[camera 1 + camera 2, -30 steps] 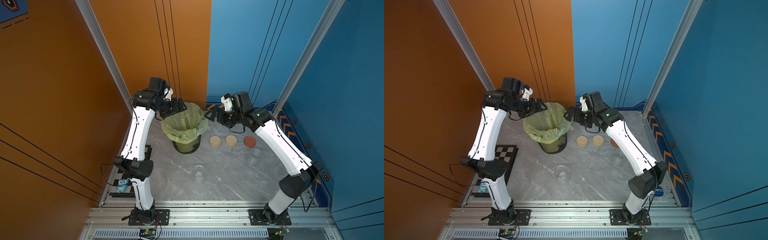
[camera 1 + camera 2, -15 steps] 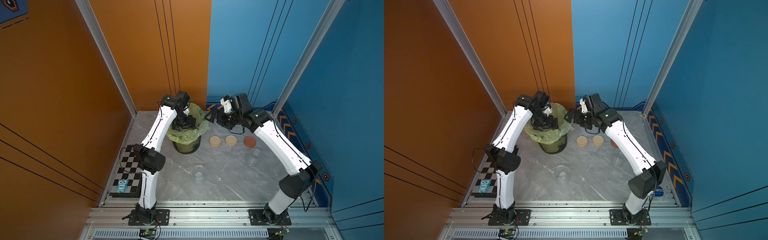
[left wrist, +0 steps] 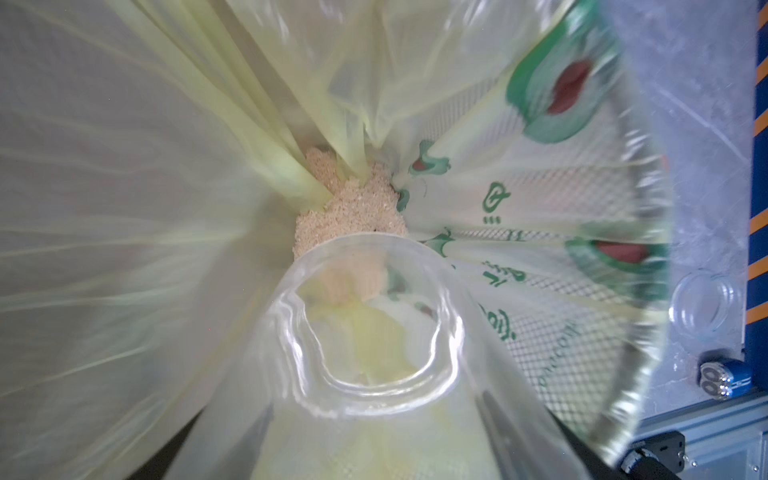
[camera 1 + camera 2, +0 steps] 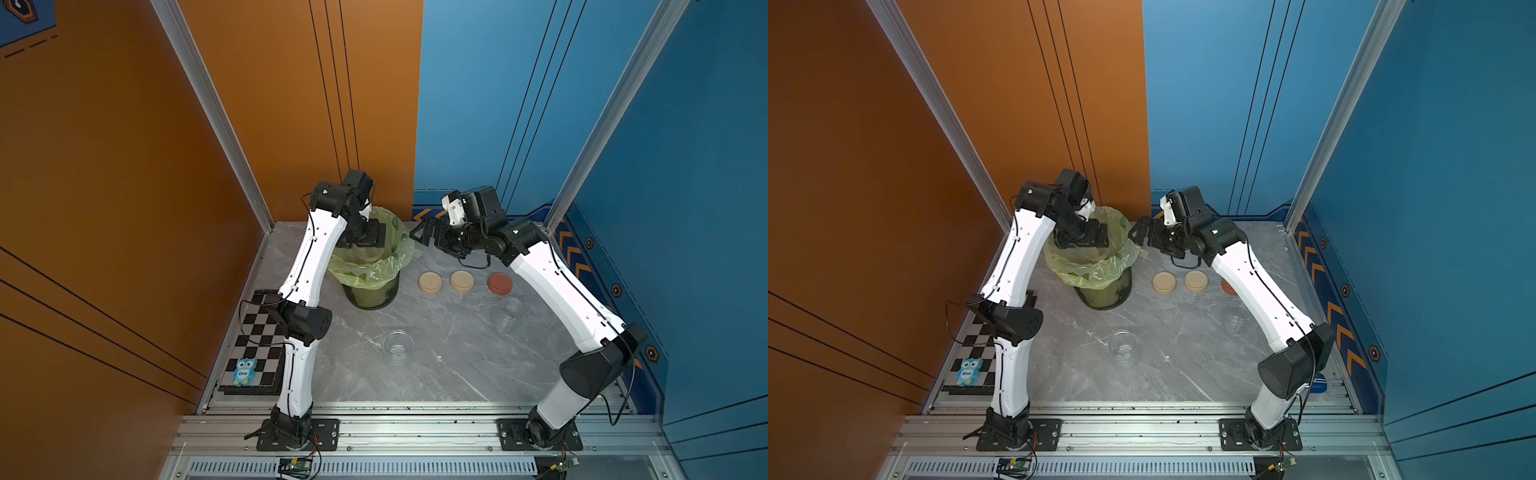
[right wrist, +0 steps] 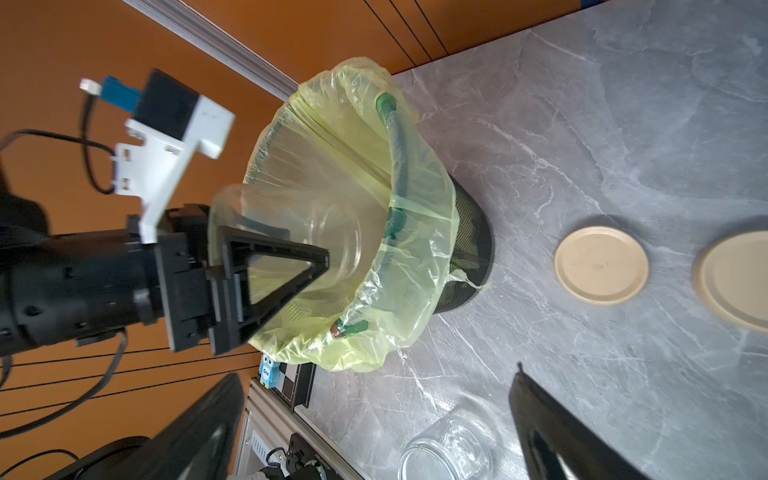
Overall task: Empty moldy rice from jars
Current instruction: Pour the moldy rice from the jar into the trash bin.
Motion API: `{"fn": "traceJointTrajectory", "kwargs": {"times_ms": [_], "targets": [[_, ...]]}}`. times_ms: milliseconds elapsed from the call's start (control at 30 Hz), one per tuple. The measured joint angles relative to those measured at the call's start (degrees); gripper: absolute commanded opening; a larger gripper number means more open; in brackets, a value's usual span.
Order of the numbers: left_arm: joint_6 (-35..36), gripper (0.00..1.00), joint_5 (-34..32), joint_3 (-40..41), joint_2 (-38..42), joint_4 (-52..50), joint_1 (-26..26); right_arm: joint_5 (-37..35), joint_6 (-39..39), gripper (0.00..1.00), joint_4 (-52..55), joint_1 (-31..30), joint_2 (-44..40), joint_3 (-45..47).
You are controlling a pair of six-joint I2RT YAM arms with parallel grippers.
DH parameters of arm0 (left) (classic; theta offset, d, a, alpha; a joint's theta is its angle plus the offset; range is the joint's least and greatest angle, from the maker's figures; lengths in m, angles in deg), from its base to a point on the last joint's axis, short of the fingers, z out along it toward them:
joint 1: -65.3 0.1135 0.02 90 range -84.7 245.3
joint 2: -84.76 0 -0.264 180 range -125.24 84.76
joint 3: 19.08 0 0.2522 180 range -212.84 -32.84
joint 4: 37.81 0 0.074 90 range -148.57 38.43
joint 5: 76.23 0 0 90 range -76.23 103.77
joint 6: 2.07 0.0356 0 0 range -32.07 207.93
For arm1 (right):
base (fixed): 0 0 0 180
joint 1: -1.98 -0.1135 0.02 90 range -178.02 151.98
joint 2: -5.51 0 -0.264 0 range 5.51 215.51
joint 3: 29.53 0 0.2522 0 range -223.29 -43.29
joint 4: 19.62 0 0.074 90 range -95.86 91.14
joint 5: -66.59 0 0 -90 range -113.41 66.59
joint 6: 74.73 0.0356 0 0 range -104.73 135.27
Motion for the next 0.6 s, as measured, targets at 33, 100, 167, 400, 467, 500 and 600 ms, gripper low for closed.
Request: {"fn": "traceJointTrajectory", "kwargs": {"times_ms": [33, 100, 167, 400, 467, 500, 600], "targets": [[0.0, 0.00, -0.5, -1.6, 0.5, 0.0, 0.0, 0.0, 0.0, 1.00, 0.0, 0.0, 0.0, 0.0], [0.2, 0.00, -1.3, -2.6, 2.2, 0.1, 0.0, 0.0, 0.0, 1.00, 0.0, 0.0, 0.0, 0.0], [0.5, 0.00, -2.5, -2.6, 4.6, 0.0, 0.0, 0.0, 0.0, 1.00, -0.1, 0.0, 0.0, 0.0], [0.2, 0.00, -1.0, 0.8, 10.7, 0.5, 3.3, 0.0, 0.0, 1.00, -0.3, 0.0, 0.0, 0.0], [0.4, 0.00, -2.3, 2.3, 10.7, 0.6, 3.8, 0.0, 0.0, 1.00, -0.3, 0.0, 0.0, 0.0], [0.8, 0.00, -3.4, 2.9, 10.7, 0.5, 3.4, 0.0, 0.0, 1.00, -0.3, 0.0, 0.0, 0.0], [2.6, 0.00, -14.3, 3.9, 10.6, 0.7, -1.2, 0.0, 0.0, 1.00, -0.3, -0.1, 0.0, 0.1]]}}
